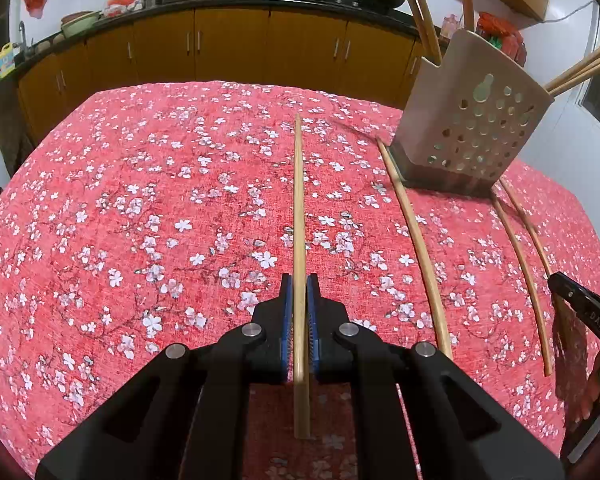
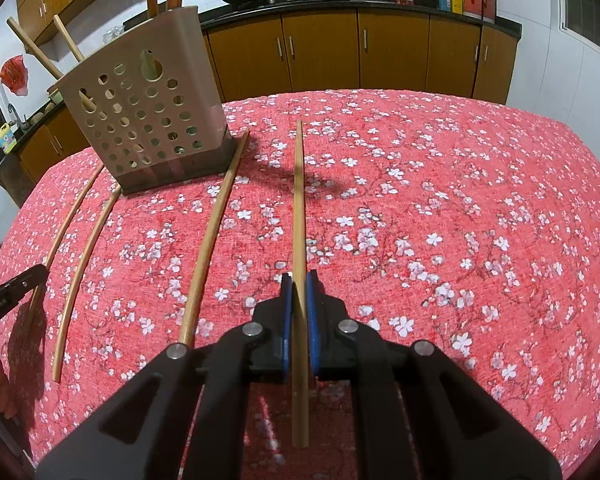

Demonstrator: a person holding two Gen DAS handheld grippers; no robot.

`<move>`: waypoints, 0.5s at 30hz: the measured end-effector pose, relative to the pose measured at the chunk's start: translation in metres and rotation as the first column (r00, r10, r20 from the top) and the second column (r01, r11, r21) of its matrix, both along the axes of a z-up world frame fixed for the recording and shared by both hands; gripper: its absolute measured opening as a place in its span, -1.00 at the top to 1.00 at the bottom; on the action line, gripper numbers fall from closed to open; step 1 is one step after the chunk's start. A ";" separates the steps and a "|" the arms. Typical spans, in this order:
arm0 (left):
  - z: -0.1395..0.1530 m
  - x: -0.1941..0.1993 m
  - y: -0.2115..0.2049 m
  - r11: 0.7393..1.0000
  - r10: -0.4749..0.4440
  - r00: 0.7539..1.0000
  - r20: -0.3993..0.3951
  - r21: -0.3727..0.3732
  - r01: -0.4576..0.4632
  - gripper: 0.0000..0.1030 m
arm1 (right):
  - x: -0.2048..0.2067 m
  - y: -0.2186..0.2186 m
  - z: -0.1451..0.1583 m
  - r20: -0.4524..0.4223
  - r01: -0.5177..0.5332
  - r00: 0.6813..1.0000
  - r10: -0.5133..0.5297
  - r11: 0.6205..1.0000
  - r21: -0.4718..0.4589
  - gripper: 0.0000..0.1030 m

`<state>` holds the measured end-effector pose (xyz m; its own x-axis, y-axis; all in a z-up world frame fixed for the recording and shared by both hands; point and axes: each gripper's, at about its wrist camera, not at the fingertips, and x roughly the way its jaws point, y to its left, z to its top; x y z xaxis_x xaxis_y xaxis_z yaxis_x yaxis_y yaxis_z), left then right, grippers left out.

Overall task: Organize utensils
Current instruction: 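Close the left tool on a chopstick while the right tool grasps another chopstick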

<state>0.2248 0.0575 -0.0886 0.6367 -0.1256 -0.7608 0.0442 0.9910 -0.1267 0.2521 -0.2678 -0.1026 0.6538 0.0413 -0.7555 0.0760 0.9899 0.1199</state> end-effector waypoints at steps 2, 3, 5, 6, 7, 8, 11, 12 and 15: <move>0.000 0.000 -0.001 1.000 0.001 1.000 0.000 -0.003 -0.001 0.83 | 0.000 0.000 0.000 0.000 0.000 1.000 0.000 1.000 0.003 0.83; 0.000 0.000 -0.001 1.000 0.002 1.000 0.000 -0.004 -0.002 0.83 | 0.000 0.000 0.000 0.000 0.000 1.000 0.000 1.000 0.004 0.83; 0.000 0.000 -0.001 1.000 0.002 1.000 -0.001 -0.008 -0.002 0.83 | -0.001 0.000 0.000 0.001 0.000 1.000 0.000 1.000 0.005 0.83; 0.000 0.000 -0.001 1.000 0.002 1.000 -0.001 -0.009 -0.002 0.83 | -0.001 0.000 0.000 0.001 0.000 1.000 0.000 1.000 0.006 0.83; 0.000 0.000 -0.001 1.000 0.002 1.000 -0.001 -0.010 -0.002 0.83 | -0.002 -0.001 0.000 0.001 0.000 1.000 0.000 1.000 0.007 0.83; 0.000 0.000 -0.001 1.000 0.003 1.000 -0.001 -0.011 -0.003 0.83 | -0.002 -0.001 0.000 0.001 0.000 1.000 0.000 1.000 0.008 0.83; 0.000 -0.001 -0.001 1.000 0.004 1.000 -0.001 -0.013 -0.004 0.83 | -0.002 0.000 0.000 0.001 0.002 1.000 -0.002 1.000 0.009 0.83; 0.000 0.000 -0.001 1.000 0.005 1.000 -0.001 -0.013 -0.005 0.83 | -0.003 0.001 0.000 0.000 0.003 1.000 -0.003 1.000 0.005 0.83; 0.000 -0.003 -0.004 1.000 0.006 1.000 -0.001 0.005 -0.005 0.83 | -0.006 0.004 0.000 -0.001 0.003 1.000 -0.003 1.000 -0.009 0.83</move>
<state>0.2214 0.0536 -0.0883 0.6364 -0.1185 -0.7622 0.0386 0.9918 -0.1220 0.2457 -0.2641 -0.1024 0.6531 0.0322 -0.7566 0.0795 0.9907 0.1107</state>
